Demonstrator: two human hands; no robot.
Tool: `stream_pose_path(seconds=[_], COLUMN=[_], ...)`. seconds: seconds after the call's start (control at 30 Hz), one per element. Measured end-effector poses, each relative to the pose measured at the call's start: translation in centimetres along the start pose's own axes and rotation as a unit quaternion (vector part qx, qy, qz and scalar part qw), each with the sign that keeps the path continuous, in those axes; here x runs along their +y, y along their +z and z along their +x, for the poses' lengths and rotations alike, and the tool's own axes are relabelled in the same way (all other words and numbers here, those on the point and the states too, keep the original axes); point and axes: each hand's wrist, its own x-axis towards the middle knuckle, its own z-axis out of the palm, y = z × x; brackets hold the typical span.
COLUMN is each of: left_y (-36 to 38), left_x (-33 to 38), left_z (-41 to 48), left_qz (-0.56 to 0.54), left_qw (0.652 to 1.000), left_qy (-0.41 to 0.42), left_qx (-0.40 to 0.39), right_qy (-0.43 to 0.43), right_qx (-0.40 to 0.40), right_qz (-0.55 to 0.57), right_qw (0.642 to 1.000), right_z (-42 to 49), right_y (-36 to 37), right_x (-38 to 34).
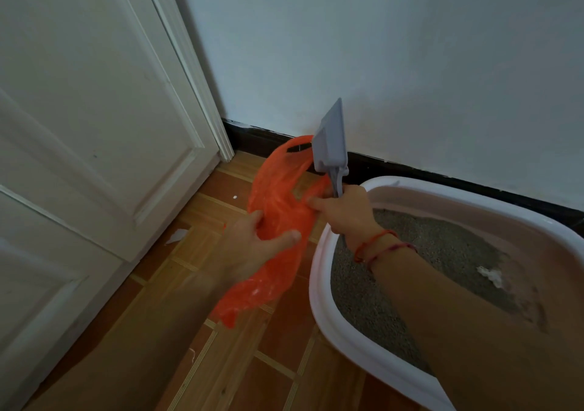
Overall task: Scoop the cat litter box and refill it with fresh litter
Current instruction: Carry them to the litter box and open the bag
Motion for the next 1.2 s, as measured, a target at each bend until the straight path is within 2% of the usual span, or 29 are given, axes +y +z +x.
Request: stream_pose_path(seconds=[0.13, 0.3, 0.4, 0.57, 0.7, 0.77, 0.9, 1.03, 1.1, 1.2], left_y=[0.0, 0.5, 0.1, -2.3, -3.2, -3.2, -3.4, -3.3, -3.3, -3.1], left_x=[1.9, 1.8, 1.1, 0.5, 0.9, 0.5, -0.3, -0.2, -0.2, 0.3], left_z=[0.9, 3.1, 4.1, 5.7, 6.1, 6.1, 5.8, 5.2, 5.1, 5.2], left_qz=[-0.163, -0.151, -0.143, -0.119, -0.071, -0.05, -0.026, 0.011, 0.022, 0.025], left_qw=[0.981, 0.974, 0.966, 0.939, 0.943, 0.947, 0.949, 0.951, 0.955, 0.96], left_qy=[-0.105, -0.153, -0.161, -0.137, -0.074, -0.051, -0.024, -0.024, -0.018, -0.003], left_qx=[0.003, 0.069, 0.141, 0.292, 0.316, 0.312, 0.314, 0.307, 0.295, 0.279], right_qy=[-0.041, -0.039, 0.009, 0.089, 0.092, 0.077, 0.03, -0.039, -0.074, -0.096], right_qx=[-0.022, -0.004, 0.003, -0.075, -0.17, -0.145, 0.027, 0.165, 0.15, 0.022], right_qz=[-0.01, -0.02, -0.004, 0.027, -0.034, -0.06, 0.005, 0.031, -0.048, -0.21], right_qw=[0.999, 0.999, 1.0, 0.993, 0.98, 0.985, 0.999, 0.985, 0.985, 0.973], right_z=[-0.5, -1.5, -2.4, -5.0, -6.7, -6.6, -4.8, -2.2, -1.1, 0.1], right_y=[0.0, 0.2, 0.2, 0.7, 1.1, 0.2, -3.1, -5.8, -6.2, -4.8], right_x=[0.0, 0.9, 1.9, 3.3, 3.0, 2.2, 0.3, -1.8, -2.4, -2.5])
